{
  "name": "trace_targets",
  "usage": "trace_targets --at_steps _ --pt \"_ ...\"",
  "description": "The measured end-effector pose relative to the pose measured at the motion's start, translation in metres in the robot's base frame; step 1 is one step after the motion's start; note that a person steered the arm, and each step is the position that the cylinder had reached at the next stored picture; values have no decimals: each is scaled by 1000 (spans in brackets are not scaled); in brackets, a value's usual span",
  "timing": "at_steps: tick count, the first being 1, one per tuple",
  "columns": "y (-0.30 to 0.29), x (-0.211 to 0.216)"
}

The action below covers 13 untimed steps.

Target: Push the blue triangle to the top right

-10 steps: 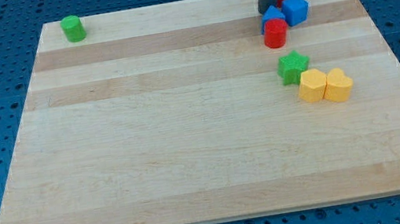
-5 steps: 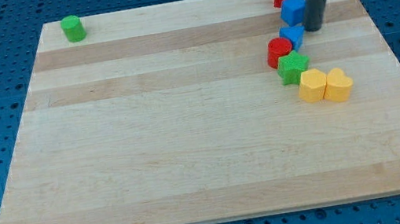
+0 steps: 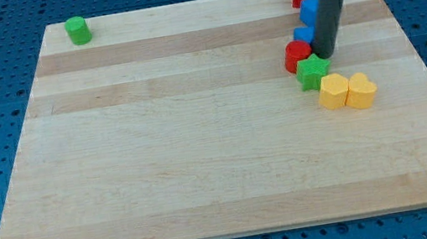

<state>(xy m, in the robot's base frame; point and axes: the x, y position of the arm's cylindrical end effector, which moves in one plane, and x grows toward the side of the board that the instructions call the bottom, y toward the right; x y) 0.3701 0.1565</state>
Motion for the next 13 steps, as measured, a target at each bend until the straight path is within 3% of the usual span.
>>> trace_targets --at_steps 3,7,9,13 --pt "-39 -33" --pt "-21 -33" --pt "-18 -56" --pt "-84 -74"
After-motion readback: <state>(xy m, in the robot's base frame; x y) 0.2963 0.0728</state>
